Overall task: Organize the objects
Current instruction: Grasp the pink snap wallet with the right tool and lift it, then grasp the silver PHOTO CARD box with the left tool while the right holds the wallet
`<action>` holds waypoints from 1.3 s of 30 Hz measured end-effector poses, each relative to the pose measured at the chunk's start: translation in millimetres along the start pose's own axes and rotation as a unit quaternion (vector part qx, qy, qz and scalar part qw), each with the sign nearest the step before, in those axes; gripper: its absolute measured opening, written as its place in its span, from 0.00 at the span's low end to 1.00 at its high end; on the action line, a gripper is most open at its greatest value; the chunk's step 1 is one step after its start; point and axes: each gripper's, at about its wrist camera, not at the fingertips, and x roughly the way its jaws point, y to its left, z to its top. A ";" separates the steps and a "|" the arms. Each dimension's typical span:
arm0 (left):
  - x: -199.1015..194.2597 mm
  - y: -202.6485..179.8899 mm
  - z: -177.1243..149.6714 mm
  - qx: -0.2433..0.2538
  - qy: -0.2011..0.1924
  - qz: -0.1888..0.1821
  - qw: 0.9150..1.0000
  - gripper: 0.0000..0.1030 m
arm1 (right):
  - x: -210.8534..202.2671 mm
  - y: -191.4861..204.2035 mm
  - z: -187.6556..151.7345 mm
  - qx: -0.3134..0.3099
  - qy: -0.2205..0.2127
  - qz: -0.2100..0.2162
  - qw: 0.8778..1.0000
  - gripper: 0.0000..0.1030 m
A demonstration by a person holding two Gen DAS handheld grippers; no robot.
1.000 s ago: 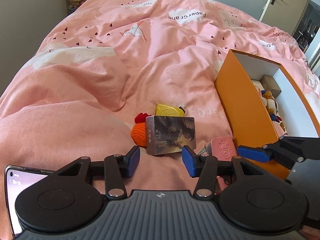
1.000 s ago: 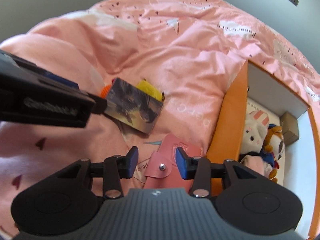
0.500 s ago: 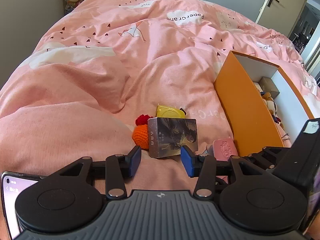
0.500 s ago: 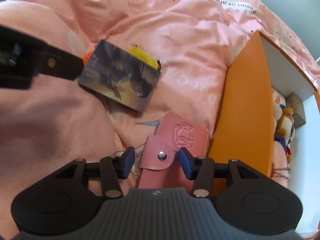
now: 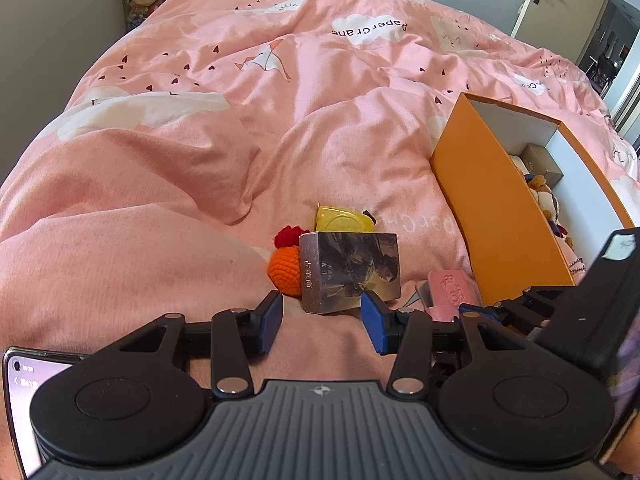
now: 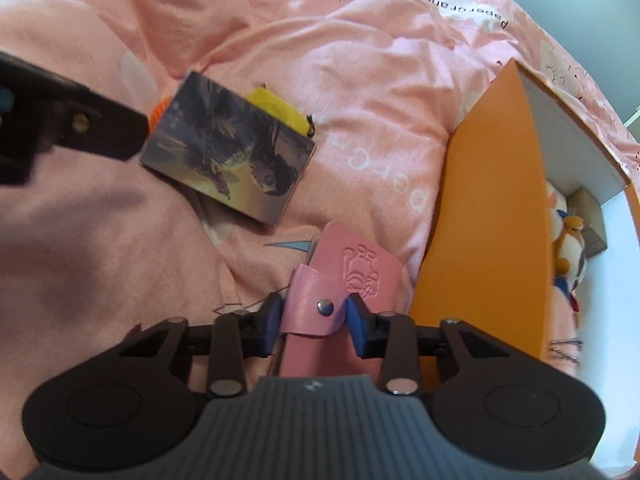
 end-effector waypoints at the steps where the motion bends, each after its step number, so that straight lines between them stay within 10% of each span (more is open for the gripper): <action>1: 0.5 -0.4 0.7 0.000 0.001 0.000 1.000 0.53 | -2.9 -2.3 0.0 0.003 -0.003 0.006 1.000 0.35; 15: 1.2 3.1 25.5 0.011 0.037 -0.026 0.999 0.50 | -4.9 -51.3 23.1 0.183 -0.020 0.223 0.957 0.36; 34: 17.1 -39.5 42.1 0.182 0.084 -0.003 0.980 0.49 | -28.2 -44.0 13.1 0.112 -0.032 0.125 0.985 0.35; 39: 22.8 -44.2 40.5 0.180 0.093 -0.025 0.979 0.49 | -29.9 -43.4 12.2 0.100 -0.031 0.100 0.989 0.21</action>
